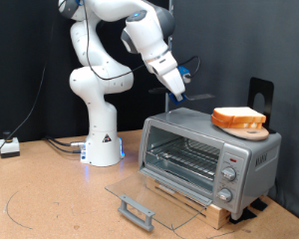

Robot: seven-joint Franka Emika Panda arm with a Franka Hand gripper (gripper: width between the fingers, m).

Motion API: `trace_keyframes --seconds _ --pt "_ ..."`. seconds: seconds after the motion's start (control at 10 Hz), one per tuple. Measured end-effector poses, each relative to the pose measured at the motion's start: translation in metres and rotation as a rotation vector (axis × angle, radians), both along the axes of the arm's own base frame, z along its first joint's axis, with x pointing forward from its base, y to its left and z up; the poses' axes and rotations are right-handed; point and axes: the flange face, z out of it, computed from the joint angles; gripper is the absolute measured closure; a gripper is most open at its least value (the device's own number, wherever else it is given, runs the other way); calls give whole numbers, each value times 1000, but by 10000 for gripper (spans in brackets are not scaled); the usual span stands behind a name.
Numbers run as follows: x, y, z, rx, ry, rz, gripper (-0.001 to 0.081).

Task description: Make a piece of toast with the oven

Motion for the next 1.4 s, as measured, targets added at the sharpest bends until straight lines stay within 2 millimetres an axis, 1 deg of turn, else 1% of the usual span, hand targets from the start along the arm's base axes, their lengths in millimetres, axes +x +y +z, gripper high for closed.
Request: trace_keyframes --seconds 0.1,0.3,0.4,0.8,1.1,1.3,1.4 --pt "-5 -4 7 18 2 6 411" --pt "-1 -3 12 18 -4 5 411" --pt "3 -11 15 27 -11 -13 411" --pt "17 -72 23 23 -42 -186 411" --pt "21 -120 23 -24 -51 -311 411" --pt "18 -151 20 -37 -46 -324 411" --pt "18 -161 18 -26 -28 -312 411"
